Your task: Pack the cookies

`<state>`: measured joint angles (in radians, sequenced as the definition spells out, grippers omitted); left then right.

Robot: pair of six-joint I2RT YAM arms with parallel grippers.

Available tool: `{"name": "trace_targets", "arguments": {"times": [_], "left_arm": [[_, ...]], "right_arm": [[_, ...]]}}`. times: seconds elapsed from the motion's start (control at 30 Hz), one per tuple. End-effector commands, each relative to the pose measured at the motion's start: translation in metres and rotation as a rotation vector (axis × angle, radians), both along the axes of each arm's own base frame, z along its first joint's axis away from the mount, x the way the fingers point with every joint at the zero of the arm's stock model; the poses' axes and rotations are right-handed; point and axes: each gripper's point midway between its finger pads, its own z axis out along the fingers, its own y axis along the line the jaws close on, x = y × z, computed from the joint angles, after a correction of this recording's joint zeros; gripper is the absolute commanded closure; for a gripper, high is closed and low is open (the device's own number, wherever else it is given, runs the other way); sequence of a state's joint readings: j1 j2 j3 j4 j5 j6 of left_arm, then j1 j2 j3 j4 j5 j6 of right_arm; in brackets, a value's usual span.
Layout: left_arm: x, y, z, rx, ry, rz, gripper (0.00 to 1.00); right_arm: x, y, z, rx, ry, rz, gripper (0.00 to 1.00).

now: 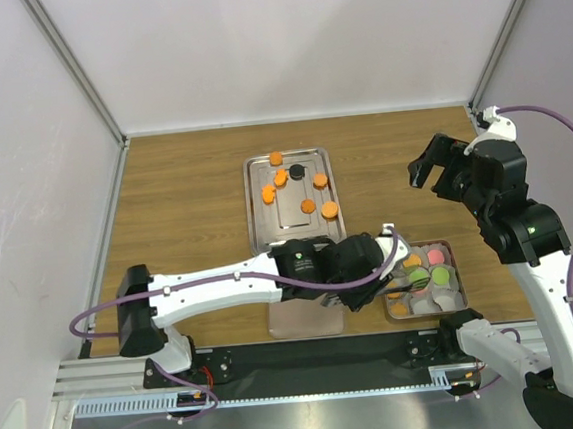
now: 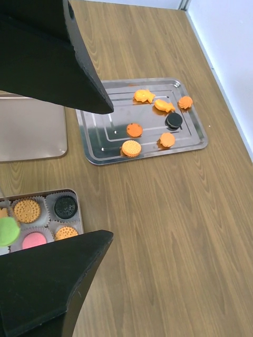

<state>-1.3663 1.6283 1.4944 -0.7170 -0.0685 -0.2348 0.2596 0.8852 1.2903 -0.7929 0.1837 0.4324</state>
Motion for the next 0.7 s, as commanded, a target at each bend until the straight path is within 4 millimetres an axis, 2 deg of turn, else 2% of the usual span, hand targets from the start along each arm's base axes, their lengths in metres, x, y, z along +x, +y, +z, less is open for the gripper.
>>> {"name": "trace_targets", "arguments": {"times": [0.0,0.13,0.23,0.67], "left_arm": [[-0.013,-0.024,0.019,-0.073,-0.003,-0.061,0.59],[-0.021,-0.029,0.010,-0.050,-0.003,-0.080,0.59],[-0.019,-0.028,0.002,-0.019,-0.015,-0.074,0.59],[-0.024,-0.036,-0.011,0.007,-0.017,-0.086,0.59]], "right_arm": [[-0.003,-0.005,0.018,0.003,-0.051,-0.021,0.00],[-0.004,-0.006,0.018,0.000,-0.049,-0.022,0.00],[-0.004,-0.006,0.016,-0.002,-0.048,-0.022,0.00],[-0.005,-0.007,0.014,-0.007,-0.045,-0.021,0.00]]}}
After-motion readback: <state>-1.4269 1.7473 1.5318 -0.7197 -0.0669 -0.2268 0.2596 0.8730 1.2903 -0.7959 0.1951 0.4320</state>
